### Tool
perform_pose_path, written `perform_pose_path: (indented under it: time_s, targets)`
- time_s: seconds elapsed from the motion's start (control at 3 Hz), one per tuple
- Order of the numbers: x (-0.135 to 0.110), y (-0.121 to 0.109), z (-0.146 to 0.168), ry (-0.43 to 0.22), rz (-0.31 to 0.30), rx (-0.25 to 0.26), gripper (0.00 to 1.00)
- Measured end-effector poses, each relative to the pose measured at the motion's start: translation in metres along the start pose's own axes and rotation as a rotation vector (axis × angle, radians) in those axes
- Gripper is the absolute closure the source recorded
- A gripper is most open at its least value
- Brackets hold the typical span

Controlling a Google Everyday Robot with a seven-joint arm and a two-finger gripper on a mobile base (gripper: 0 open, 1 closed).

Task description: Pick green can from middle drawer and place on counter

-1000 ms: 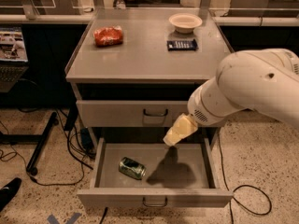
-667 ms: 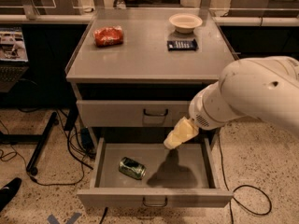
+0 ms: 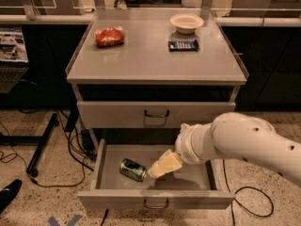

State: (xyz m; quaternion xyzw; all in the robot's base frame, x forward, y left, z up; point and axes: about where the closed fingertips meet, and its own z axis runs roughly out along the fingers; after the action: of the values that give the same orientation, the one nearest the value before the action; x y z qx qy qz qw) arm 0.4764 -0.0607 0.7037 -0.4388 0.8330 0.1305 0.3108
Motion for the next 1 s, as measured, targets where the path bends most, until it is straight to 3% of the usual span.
perform_pose_path:
  time_s: [0.33, 1.0]
  targets:
    - [0.007, 0.019, 0.035, -0.057, -0.010, -0.041, 0.00]
    - [-0.001, 0.027, 0.106, -0.037, -0.037, -0.016, 0.00]
